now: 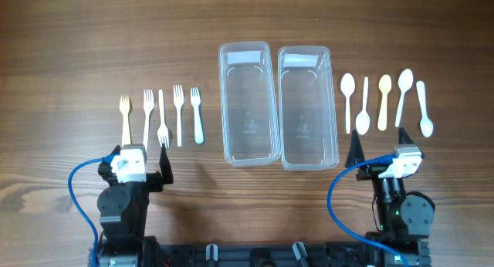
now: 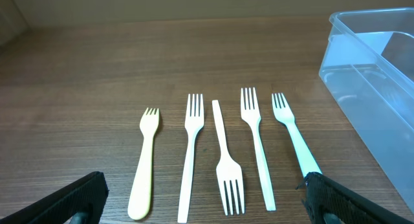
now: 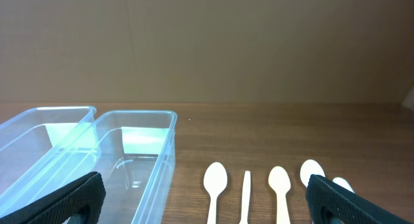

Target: Pack container

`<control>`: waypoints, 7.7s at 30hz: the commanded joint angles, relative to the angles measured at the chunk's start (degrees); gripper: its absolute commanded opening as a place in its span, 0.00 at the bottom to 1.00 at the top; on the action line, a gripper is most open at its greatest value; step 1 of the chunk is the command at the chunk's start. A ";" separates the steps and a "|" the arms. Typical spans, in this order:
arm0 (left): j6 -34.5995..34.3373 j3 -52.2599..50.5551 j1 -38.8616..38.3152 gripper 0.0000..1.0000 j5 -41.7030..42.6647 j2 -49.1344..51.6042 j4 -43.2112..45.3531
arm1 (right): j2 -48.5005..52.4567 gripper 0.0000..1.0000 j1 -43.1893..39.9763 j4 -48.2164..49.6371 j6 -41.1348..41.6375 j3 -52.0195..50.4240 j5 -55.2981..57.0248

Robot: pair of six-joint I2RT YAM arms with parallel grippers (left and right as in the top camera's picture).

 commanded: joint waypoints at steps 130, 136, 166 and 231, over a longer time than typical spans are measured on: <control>1.07 -0.76 -0.33 1.00 0.90 0.28 0.28 | 89.46 0.43 -0.61 -18.51 -3.85 60.37 3.91; 1.07 -0.76 -0.33 1.00 0.90 0.28 0.28 | 92.39 0.42 -0.59 -21.55 -7.19 60.17 6.56; 1.07 -0.76 -0.33 1.00 0.90 0.28 0.28 | 104.59 0.47 3.85 -20.61 -7.04 60.00 2.62; 1.07 -0.76 -0.33 1.00 0.90 0.28 0.28 | 78.03 0.04 11.52 -28.92 0.44 65.29 2.40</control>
